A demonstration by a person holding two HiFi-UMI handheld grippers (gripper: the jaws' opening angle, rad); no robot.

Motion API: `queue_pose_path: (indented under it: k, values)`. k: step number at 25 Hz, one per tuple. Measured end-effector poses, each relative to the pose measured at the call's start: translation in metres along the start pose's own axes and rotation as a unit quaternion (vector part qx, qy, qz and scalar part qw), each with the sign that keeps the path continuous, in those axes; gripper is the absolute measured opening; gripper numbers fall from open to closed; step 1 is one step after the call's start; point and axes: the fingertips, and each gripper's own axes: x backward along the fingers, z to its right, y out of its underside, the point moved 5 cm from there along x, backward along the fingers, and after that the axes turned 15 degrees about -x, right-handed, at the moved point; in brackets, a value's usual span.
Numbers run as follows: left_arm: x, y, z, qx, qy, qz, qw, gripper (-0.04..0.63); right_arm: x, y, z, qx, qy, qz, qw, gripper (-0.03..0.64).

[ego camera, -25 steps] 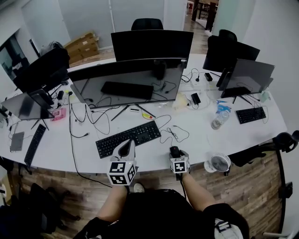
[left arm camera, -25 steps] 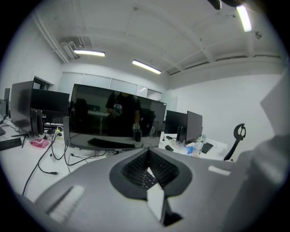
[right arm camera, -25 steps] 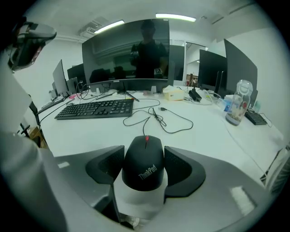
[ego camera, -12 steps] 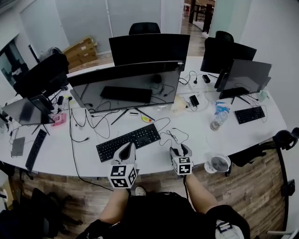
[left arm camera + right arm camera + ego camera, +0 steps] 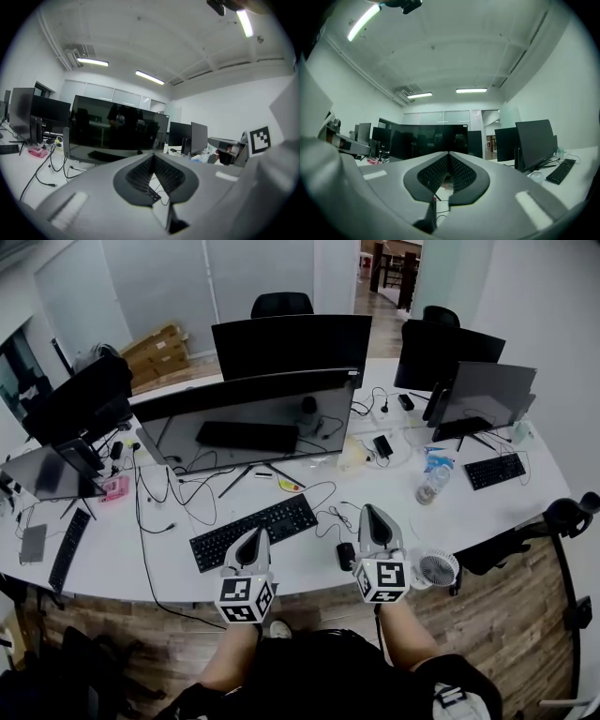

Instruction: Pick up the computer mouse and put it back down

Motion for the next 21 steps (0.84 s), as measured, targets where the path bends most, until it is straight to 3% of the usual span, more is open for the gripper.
queue_pose_path:
  k: [21]
  values:
    - [0.006,0.006,-0.021,0.004,0.007,0.001,1.0,0.051,-0.007,0.001,-0.036,-0.002,-0.022,-0.01,1.0,-0.002]
